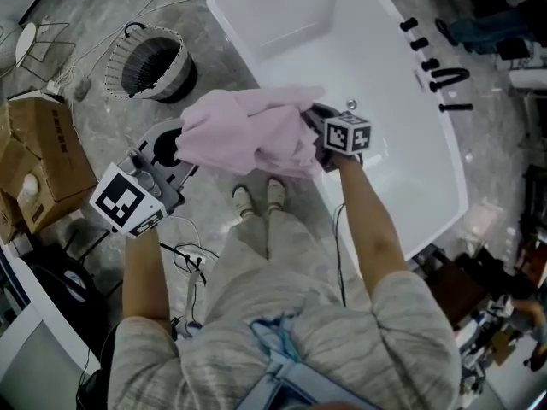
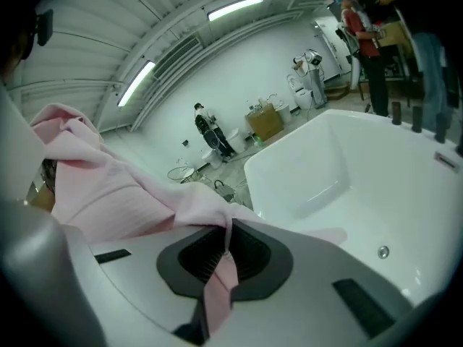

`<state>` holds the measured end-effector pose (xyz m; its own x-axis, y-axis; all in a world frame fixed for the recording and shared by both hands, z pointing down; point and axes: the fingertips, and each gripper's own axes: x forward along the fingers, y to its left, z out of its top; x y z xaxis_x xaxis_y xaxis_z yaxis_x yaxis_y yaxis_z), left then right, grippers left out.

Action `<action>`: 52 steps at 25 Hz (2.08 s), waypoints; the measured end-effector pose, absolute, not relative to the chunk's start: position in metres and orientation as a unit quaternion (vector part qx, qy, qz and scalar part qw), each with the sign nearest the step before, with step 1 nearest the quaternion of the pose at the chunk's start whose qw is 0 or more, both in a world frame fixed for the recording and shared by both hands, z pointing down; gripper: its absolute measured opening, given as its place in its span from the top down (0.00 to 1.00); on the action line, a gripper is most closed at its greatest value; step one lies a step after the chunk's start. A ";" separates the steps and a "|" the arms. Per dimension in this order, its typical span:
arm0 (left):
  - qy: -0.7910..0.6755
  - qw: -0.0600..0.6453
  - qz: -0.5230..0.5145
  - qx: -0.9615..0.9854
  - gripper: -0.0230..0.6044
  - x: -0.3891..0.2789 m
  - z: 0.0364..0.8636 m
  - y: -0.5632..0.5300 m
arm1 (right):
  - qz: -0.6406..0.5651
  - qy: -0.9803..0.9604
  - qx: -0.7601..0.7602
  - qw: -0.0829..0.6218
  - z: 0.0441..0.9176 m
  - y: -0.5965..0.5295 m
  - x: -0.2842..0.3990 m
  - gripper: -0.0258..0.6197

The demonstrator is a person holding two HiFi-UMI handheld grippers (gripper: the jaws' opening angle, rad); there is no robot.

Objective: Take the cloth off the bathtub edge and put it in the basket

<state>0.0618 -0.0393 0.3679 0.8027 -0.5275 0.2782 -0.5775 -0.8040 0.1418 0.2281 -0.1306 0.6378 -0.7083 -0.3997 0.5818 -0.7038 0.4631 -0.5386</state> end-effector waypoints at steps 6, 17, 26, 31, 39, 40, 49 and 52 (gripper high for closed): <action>-0.320 0.113 0.115 0.933 0.91 0.052 0.367 -0.050 | 0.377 -0.846 0.335 0.174 0.599 -0.147 0.218 0.93; -0.382 0.115 0.098 0.912 0.91 0.023 0.360 -0.067 | 0.302 -0.884 0.323 0.150 0.522 -0.164 0.179 0.93; -0.439 0.112 0.082 0.888 0.91 -0.008 0.343 -0.076 | 0.289 -0.899 0.308 0.114 0.471 -0.172 0.147 0.93; -0.469 0.109 0.060 0.875 0.91 -0.030 0.325 -0.074 | 0.275 -0.911 0.293 0.088 0.429 -0.180 0.128 0.93; -0.513 0.096 0.043 0.852 0.91 -0.080 0.297 -0.068 | 0.244 -0.932 0.264 0.053 0.363 -0.181 0.078 0.93; -0.518 0.096 0.042 0.849 0.91 -0.085 0.295 -0.067 | 0.240 -0.934 0.261 0.051 0.357 -0.181 0.072 0.93; -0.552 0.104 0.033 0.827 0.91 -0.132 0.288 -0.066 | 0.224 -0.943 0.242 0.045 0.328 -0.180 0.022 0.93; -0.562 0.105 0.026 0.820 0.91 -0.150 0.283 -0.065 | 0.218 -0.947 0.234 0.039 0.314 -0.181 0.006 0.93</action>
